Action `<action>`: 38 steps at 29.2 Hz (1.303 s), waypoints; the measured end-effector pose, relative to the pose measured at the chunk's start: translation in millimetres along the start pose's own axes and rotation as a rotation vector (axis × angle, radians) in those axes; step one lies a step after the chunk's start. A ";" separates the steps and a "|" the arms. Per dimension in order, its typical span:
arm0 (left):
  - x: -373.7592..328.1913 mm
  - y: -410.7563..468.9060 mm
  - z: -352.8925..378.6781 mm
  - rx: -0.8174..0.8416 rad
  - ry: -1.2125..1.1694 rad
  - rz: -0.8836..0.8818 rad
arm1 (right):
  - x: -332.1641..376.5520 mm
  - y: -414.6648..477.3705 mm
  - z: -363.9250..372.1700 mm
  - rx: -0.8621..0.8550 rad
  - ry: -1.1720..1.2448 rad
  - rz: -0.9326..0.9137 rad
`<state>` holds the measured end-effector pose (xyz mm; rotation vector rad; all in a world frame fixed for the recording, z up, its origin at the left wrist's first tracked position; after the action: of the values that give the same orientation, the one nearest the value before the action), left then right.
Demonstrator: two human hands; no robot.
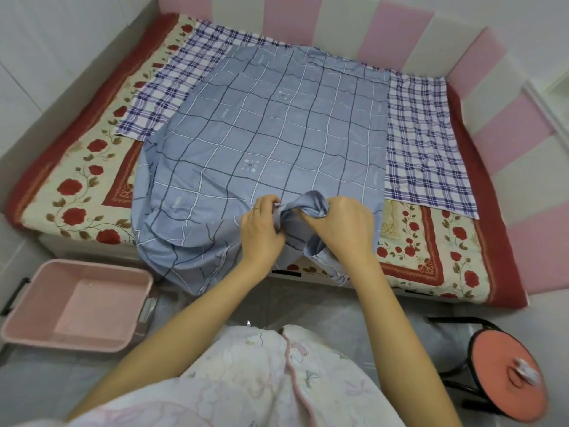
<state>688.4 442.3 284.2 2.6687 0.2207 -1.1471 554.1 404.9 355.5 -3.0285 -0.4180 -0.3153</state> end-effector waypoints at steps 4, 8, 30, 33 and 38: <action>29.6 5.0 -8.6 -0.031 -0.002 -0.082 | -22.0 -2.7 -2.3 -0.020 0.317 0.168; 51.4 9.0 -28.9 -0.048 0.030 -0.056 | -53.3 5.2 -5.6 -0.018 0.464 0.336; 109.2 124.3 -62.4 0.324 -0.473 -0.394 | -11.5 85.8 -29.5 0.236 0.762 -0.146; 122.1 139.8 -73.9 0.319 -0.510 -0.311 | 6.1 99.8 -38.6 0.251 0.642 -0.238; 131.6 156.0 -93.0 0.210 -0.345 0.030 | 19.8 133.9 -36.0 0.171 0.597 -0.241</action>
<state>878.2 323.1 273.5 2.5732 -0.0005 -1.6750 602.6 278.1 389.7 -2.5436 -0.7029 -1.0903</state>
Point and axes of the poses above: each hand's wrist, its own y-axis towards the middle knuckle, its own z-axis out of the palm, x = y × z, the point moved 4 cm from there along y, towards the middle knuckle, and after that the axes turned 10 degrees about x, right-handed, at the moved point
